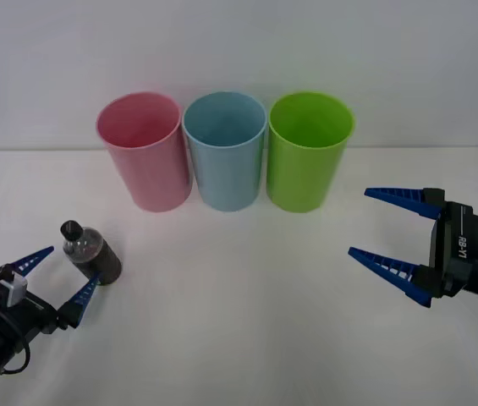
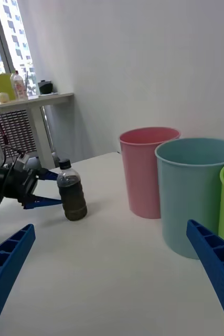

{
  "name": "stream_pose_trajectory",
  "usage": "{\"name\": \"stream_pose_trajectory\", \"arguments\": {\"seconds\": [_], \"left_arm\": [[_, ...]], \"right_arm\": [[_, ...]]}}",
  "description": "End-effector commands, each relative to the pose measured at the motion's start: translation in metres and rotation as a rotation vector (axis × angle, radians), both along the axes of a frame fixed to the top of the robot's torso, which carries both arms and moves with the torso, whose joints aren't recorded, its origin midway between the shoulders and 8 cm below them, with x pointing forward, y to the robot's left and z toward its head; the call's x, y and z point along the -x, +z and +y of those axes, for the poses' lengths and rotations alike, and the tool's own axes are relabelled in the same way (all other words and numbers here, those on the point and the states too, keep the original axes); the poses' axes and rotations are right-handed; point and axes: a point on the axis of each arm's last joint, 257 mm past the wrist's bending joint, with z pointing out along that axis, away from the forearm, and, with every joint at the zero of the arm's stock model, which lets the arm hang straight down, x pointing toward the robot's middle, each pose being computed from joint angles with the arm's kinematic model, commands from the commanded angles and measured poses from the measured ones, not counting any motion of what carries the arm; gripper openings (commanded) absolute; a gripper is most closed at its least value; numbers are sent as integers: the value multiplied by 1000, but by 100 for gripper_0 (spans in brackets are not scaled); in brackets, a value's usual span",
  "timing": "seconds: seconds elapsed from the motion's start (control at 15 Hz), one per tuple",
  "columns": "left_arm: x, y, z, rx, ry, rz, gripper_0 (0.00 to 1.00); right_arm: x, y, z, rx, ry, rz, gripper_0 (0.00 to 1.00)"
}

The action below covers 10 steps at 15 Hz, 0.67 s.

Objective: Grasp the object on the table and drop it into the matching bin: aluminum can to the light blue bin, PET bottle to the pink bin.

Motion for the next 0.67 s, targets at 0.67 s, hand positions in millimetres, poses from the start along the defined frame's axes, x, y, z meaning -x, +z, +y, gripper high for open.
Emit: {"name": "stream_pose_trajectory", "arguments": {"seconds": [0.67], "left_arm": [[-52, 4, -41, -32, -20, -6, 100]], "right_arm": [[0, 0, 0, 0, 0, 0, 100]]}}
